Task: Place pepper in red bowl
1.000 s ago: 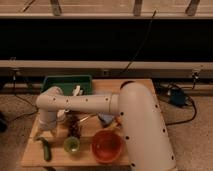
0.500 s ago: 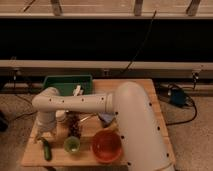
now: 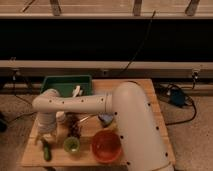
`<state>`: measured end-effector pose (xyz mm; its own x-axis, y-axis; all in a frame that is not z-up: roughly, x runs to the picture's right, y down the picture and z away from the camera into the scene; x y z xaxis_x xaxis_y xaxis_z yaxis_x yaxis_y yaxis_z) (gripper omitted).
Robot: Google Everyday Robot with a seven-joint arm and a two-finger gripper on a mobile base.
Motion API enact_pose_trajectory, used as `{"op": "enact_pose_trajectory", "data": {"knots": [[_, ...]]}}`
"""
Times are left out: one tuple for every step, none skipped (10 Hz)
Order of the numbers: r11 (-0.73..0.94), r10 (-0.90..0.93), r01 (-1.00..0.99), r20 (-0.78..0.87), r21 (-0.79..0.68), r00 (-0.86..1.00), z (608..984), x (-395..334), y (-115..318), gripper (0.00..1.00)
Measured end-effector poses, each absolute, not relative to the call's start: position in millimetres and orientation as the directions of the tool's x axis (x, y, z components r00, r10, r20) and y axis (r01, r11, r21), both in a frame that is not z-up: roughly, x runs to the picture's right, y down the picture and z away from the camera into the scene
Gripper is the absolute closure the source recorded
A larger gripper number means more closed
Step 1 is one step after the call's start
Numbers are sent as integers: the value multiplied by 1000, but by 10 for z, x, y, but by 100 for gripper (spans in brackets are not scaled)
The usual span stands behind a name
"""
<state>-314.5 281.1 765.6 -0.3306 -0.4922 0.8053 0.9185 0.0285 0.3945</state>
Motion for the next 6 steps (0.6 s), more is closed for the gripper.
{"op": "enact_pose_trajectory", "data": {"knots": [[30,-488,920,809,391,-328,7663,-3129,2827,50],[28,-484,921,811,389,-328,7665,-3121,2841,57],[29,-481,921,813,388,-327,7666,-3117,2848,67],[29,-479,922,815,386,-326,7664,-3116,2853,78],[28,-478,923,816,384,-325,7663,-3107,2860,88],[28,-477,925,818,380,-321,7664,-3089,2861,97]]}}
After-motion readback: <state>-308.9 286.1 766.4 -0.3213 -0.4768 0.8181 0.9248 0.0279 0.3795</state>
